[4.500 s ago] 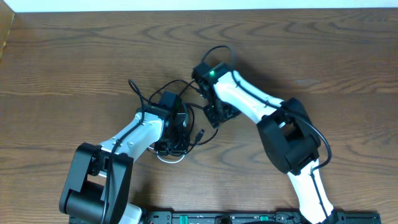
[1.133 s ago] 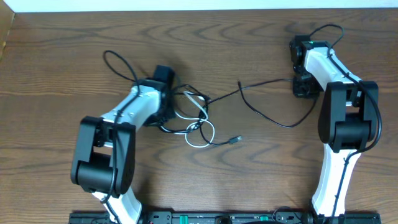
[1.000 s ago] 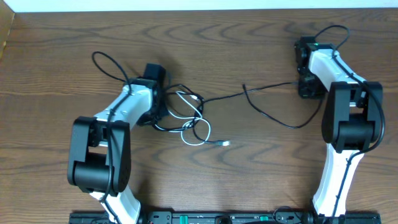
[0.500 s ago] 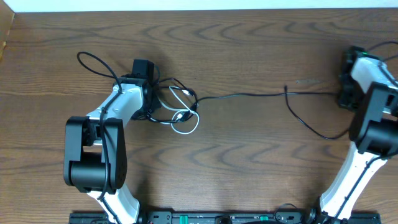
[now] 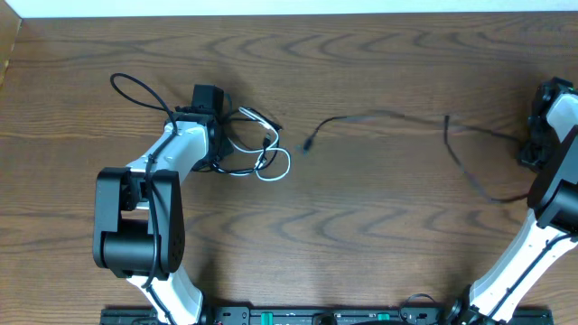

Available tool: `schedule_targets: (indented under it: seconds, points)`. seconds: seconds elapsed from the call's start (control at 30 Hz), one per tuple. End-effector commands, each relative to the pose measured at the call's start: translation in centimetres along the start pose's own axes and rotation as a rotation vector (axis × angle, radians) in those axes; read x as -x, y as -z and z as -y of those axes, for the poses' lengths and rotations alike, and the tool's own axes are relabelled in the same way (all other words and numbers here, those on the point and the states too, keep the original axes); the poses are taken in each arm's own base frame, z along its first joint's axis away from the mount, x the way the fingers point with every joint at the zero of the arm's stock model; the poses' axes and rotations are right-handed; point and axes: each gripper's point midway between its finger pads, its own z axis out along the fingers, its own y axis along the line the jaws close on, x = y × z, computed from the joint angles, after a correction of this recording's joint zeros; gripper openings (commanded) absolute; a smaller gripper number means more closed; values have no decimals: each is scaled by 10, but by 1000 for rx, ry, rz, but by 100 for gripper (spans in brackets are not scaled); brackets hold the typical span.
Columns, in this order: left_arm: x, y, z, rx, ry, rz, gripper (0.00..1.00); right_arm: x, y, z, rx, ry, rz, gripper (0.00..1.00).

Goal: Untangle cables

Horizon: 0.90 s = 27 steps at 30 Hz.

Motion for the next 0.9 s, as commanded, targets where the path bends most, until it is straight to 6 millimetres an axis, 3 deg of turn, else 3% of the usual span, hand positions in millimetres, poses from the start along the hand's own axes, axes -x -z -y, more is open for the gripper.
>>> schedule_targets:
  seconds: [0.0,0.1,0.23,0.37,0.4,0.5,0.6,0.87]
  points:
    - [-4,-12,-8,42,9,-12,8,-53,-34,-73,273,52,-225,1]
    - [-4,-13,-8,42,9,-13,8,-56,-22,-72,268,109,-236,11]
    - [-3,-13,-7,38,11,-7,8,-48,19,-68,265,152,-221,7]
    - [-1,-13,-6,33,14,-1,8,-42,68,-84,374,221,-166,13]
    - [-1,-13,-5,30,14,-2,8,-43,77,-89,408,243,-159,18]
    - [-3,-13,-2,10,15,-12,8,-48,101,-101,474,300,-140,45]
    - [-3,-13,0,-2,15,-16,9,-54,117,-107,478,335,-133,52]
    - [-3,-13,0,-2,16,-14,41,-64,185,-119,494,484,-64,59]
